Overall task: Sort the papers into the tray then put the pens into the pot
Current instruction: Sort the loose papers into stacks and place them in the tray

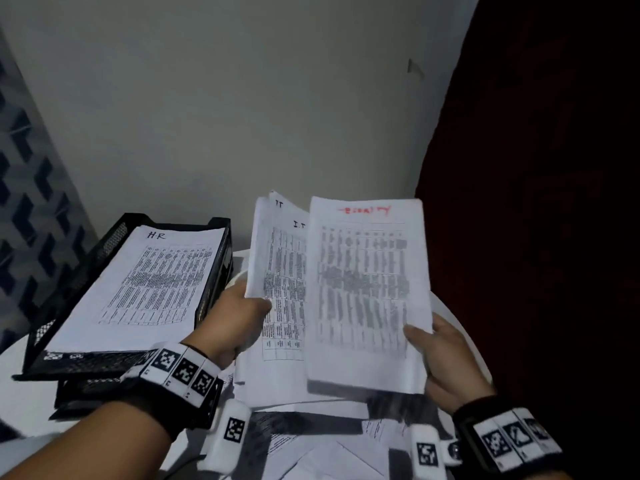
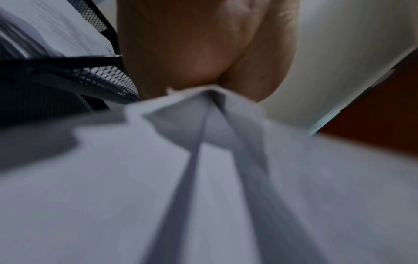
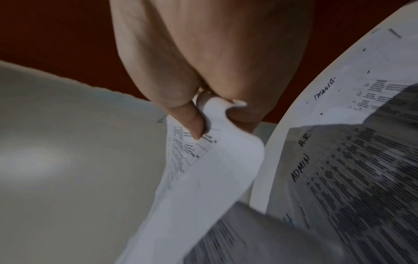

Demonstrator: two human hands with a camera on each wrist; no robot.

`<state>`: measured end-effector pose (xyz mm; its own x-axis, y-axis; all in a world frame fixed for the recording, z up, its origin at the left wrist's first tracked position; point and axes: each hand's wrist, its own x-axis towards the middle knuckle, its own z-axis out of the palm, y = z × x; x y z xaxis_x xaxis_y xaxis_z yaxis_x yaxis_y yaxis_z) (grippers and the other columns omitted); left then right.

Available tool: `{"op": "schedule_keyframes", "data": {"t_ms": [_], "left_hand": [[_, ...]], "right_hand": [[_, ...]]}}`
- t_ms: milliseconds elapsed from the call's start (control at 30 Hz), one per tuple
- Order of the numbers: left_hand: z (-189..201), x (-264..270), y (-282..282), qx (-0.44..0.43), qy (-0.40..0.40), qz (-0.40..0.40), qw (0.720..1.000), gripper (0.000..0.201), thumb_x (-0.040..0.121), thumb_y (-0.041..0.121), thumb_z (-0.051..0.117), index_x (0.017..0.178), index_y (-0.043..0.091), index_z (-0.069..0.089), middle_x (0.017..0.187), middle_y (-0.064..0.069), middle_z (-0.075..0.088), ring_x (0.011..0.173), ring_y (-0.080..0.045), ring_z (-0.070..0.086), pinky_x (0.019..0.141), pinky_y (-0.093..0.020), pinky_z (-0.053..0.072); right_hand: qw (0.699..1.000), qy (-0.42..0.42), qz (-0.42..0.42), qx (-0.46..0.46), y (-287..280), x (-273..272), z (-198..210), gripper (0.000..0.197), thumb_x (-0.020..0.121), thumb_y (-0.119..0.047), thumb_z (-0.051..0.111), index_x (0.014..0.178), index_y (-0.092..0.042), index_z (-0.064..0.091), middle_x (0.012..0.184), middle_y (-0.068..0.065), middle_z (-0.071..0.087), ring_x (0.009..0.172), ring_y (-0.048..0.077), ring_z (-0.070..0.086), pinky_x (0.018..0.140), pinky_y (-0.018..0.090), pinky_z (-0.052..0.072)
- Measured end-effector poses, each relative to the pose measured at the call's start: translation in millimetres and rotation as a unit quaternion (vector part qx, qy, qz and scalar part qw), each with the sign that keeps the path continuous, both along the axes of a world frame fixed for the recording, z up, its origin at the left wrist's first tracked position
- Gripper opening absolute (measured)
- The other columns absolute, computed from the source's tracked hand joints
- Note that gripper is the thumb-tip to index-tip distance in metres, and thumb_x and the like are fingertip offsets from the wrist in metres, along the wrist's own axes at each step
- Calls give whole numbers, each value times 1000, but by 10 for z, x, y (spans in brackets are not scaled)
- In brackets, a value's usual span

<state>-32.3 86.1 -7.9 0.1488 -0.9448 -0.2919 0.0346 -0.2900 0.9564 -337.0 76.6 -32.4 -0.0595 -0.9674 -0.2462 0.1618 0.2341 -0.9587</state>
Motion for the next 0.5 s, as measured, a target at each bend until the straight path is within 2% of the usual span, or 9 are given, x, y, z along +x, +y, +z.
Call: {"op": "schedule_keyframes", "data": {"t_ms": [33, 100, 133, 200, 233, 300, 367, 433, 500], "left_hand": [[3, -43, 22, -11, 13, -14, 1000, 36, 95, -8, 47, 118, 14, 63, 85, -9, 67, 70, -25, 62, 65, -28, 46], [38, -133, 90, -20, 39, -39, 998, 38, 95, -8, 46, 114, 15, 70, 108, -11, 77, 96, -31, 73, 86, -41, 57], [75, -177, 135, -19, 42, -44, 998, 34, 97, -4, 49, 111, 16, 72, 106, -12, 78, 95, -31, 75, 85, -44, 59], [83, -254, 182, -23, 38, -34, 998, 23, 102, 15, 53, 106, 17, 75, 97, -11, 80, 85, -27, 77, 74, -40, 61], [58, -270, 184, -22, 41, -17, 999, 25, 104, 28, 52, 105, 21, 76, 96, -8, 80, 84, -24, 77, 74, -39, 61], [-5, -279, 177, -18, 51, 13, 998, 37, 104, 52, 41, 101, 33, 73, 99, -2, 80, 92, -22, 76, 85, -43, 60], [-47, -295, 155, -32, 56, 13, 998, 40, 101, 63, 34, 100, 39, 66, 106, 7, 75, 98, -19, 71, 95, -45, 54], [-63, -322, 108, -85, 21, -2, 996, 24, 102, 52, 46, 104, 36, 63, 99, 10, 72, 91, -16, 69, 89, -38, 52], [-62, -315, 71, -124, -47, -11, 991, 13, 101, 23, 60, 112, 27, 66, 99, 8, 76, 92, -10, 73, 85, -30, 57]], "right_hand": [[1000, 15, -3, 1, 36, 67, -22, 28, 102, 4, 56, 122, -8, 70, 113, 14, 79, 101, 36, 76, 88, 54, 61], [999, 37, -22, 14, 63, 171, -156, 24, 100, 3, 60, 119, -10, 68, 111, 14, 79, 95, 34, 77, 78, 46, 64], [999, 39, -25, 25, 69, 224, -222, 25, 99, 1, 62, 119, -14, 65, 113, 15, 77, 95, 35, 77, 79, 48, 64], [998, 37, -5, 53, 82, 316, -320, 29, 99, -4, 63, 122, -21, 61, 120, 16, 74, 102, 38, 75, 89, 57, 61], [997, 31, 5, 64, 88, 354, -348, 31, 100, -3, 61, 125, -22, 61, 119, 16, 74, 103, 39, 74, 90, 58, 60], [997, 23, 25, 74, 91, 417, -368, 33, 101, 3, 55, 126, -16, 63, 113, 16, 77, 99, 38, 76, 85, 56, 62], [997, 40, 29, 51, 98, 464, -356, 33, 101, 6, 52, 123, -15, 66, 110, 11, 79, 98, 35, 77, 86, 53, 63], [996, 84, 12, 6, 93, 471, -331, 33, 100, 6, 53, 121, -18, 63, 113, 7, 78, 100, 32, 76, 91, 55, 61], [991, 128, -3, -42, 81, 450, -268, 33, 98, 6, 55, 117, -20, 59, 112, 5, 78, 94, 24, 76, 84, 44, 63]]}}
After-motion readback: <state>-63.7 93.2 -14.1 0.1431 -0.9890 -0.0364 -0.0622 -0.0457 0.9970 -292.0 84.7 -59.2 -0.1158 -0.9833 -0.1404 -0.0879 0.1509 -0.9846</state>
